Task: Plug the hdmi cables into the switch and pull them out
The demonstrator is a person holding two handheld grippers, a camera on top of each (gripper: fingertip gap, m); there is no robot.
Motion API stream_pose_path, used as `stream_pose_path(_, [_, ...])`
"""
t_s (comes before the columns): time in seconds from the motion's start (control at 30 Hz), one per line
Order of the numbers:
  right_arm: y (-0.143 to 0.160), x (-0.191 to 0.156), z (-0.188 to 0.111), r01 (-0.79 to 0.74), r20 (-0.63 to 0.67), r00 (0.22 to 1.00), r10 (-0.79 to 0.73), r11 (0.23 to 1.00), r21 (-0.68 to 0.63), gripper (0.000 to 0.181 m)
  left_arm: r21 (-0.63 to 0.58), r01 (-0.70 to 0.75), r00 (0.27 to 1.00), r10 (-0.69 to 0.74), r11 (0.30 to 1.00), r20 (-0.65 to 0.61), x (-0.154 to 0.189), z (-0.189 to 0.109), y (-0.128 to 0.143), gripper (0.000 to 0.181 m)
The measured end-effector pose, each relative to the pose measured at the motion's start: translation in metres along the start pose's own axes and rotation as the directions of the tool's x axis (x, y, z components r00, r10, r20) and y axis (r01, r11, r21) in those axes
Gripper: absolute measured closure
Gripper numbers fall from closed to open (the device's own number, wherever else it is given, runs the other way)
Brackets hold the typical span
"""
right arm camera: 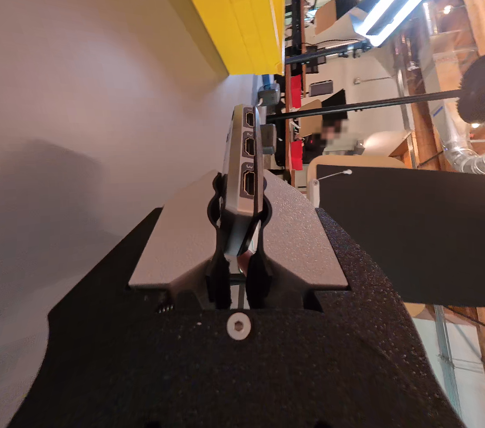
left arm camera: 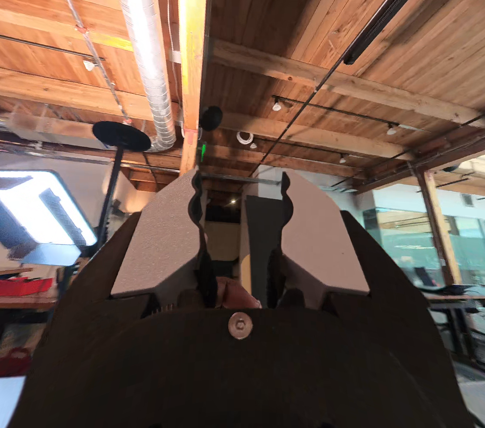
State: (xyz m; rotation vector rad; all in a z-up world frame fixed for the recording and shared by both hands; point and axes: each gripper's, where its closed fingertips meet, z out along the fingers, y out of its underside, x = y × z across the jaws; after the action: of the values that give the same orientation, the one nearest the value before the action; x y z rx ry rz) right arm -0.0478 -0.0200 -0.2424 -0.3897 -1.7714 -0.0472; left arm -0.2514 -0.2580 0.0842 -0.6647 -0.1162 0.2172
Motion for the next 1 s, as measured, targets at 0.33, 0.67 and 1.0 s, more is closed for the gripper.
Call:
stream_pose_path(0.33, [0.006,-0.040,0.016,0.094,0.164,0.983,-0.083,0.994,-0.062,0.157,-0.713,-0.279,0.959,0.226,0.643,-0.172,-0.022,-0.052,0.114,0.131])
stream_pose_path(0.67, [0.013,-0.049,0.019,0.096,0.203,0.976,-0.076,0.991,-0.088,0.158,-0.719,-0.694,0.710,0.187,0.027,-0.679,-0.075,-0.262,0.189,0.129])
stream_pose_path(1.0, [0.013,-0.054,0.021,0.124,0.220,0.970,-0.100,0.987,-0.099,0.158,-0.609,-0.793,0.552,0.449,0.021,-0.703,-0.100,-0.286,0.205,0.129])
